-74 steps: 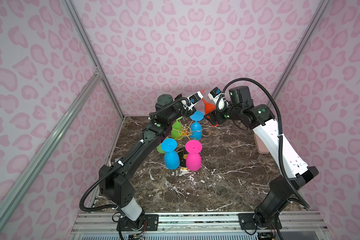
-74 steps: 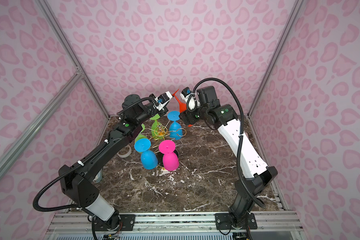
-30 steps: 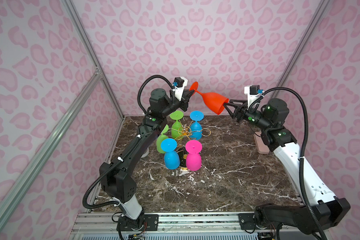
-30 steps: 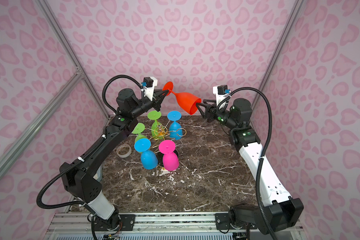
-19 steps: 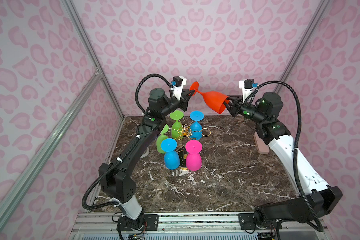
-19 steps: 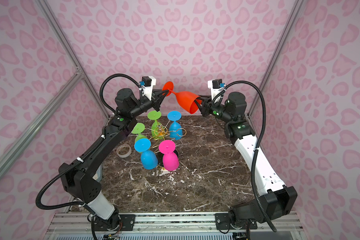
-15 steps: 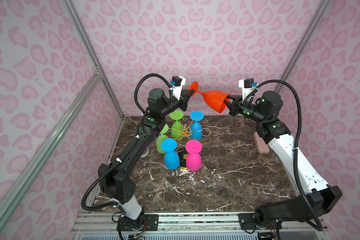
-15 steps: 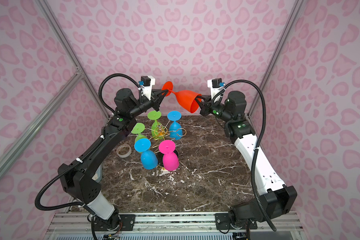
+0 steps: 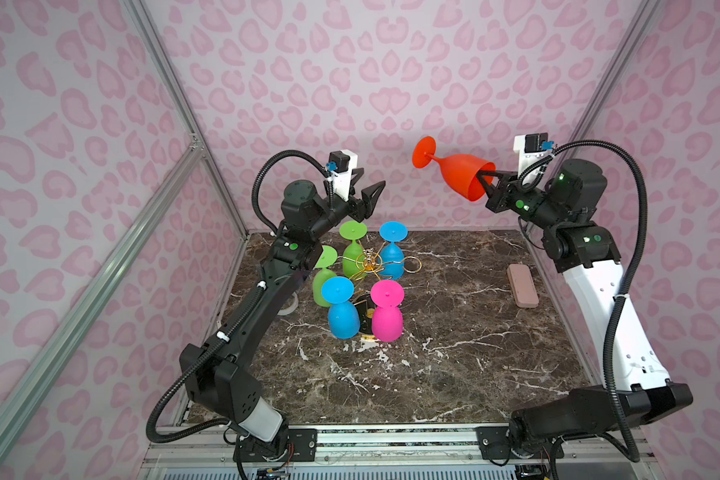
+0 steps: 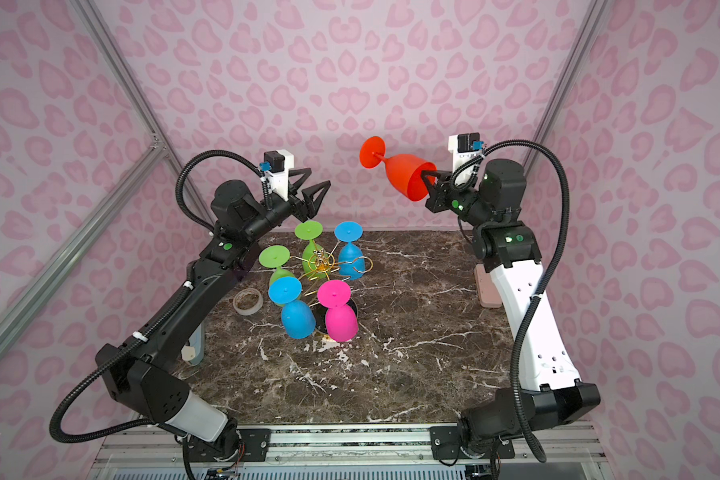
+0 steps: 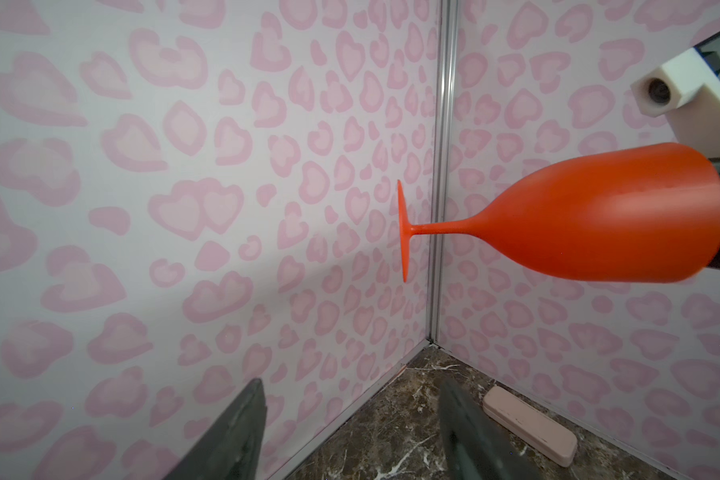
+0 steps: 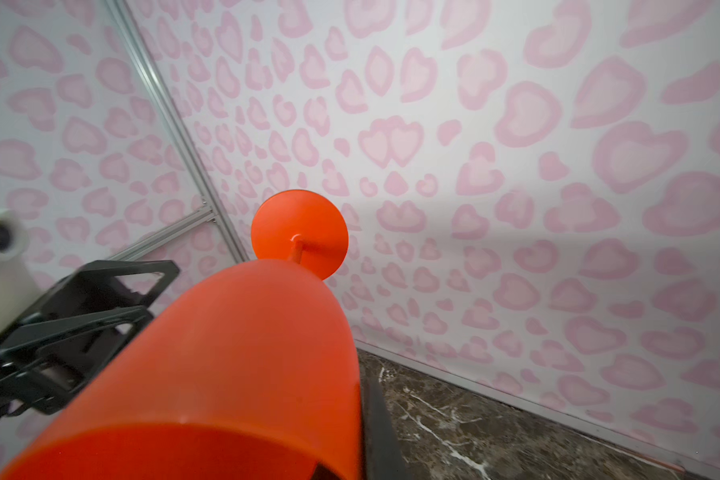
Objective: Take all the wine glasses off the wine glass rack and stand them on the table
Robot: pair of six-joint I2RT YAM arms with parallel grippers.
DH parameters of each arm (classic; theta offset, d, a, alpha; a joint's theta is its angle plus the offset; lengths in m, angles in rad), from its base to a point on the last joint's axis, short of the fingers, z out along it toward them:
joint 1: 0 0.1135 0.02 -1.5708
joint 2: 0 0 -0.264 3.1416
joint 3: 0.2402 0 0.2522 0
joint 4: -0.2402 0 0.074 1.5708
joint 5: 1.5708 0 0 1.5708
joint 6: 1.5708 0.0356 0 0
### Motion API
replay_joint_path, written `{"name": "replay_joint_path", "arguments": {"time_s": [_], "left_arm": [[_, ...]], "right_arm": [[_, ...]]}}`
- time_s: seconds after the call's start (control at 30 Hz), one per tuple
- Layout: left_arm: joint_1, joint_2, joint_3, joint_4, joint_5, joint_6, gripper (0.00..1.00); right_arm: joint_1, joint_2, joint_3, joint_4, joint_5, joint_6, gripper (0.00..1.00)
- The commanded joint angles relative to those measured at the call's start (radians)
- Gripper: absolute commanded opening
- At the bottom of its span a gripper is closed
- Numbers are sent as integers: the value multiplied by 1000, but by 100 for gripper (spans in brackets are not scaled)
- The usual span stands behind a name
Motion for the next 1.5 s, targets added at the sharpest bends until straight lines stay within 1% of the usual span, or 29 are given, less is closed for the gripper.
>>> {"name": "replay_joint_path", "arguments": {"time_s": [0.0,0.13,0.23,0.3,0.4,0.5,0.67,0.9,1.03,1.2,1.33,1.47], "left_arm": [[13,-65,-42,50,-101,7,74],[34,-169,-122,23,-236,5,81],[65,-256,-224,55,-288,-31,85],[78,-309,-274,64,-324,-40,87],[80,-371,-347,53,-372,3,89],[83,-418,-390,41,-406,-6,89],[83,-509,-504,63,-452,-41,90],[85,-613,-588,48,-489,-74,94],[85,-652,-598,24,-487,-82,96],[85,-679,-603,-3,-478,-83,97],[85,-687,-604,-3,-478,-80,98],[85,-682,-598,-3,-456,-85,98]], "right_arm": [[-27,54,86,-236,46,-76,0],[-26,151,214,-447,162,-181,0],[-26,232,304,-573,208,-219,0],[-25,282,343,-624,234,-231,0],[-25,364,405,-687,253,-244,0],[-16,458,484,-758,271,-258,0],[18,605,591,-867,350,-295,0],[46,773,685,-961,447,-319,0],[70,828,684,-981,543,-331,0],[106,861,689,-995,636,-350,0],[119,873,689,-1005,645,-358,0],[119,883,684,-1007,646,-361,0]]}}
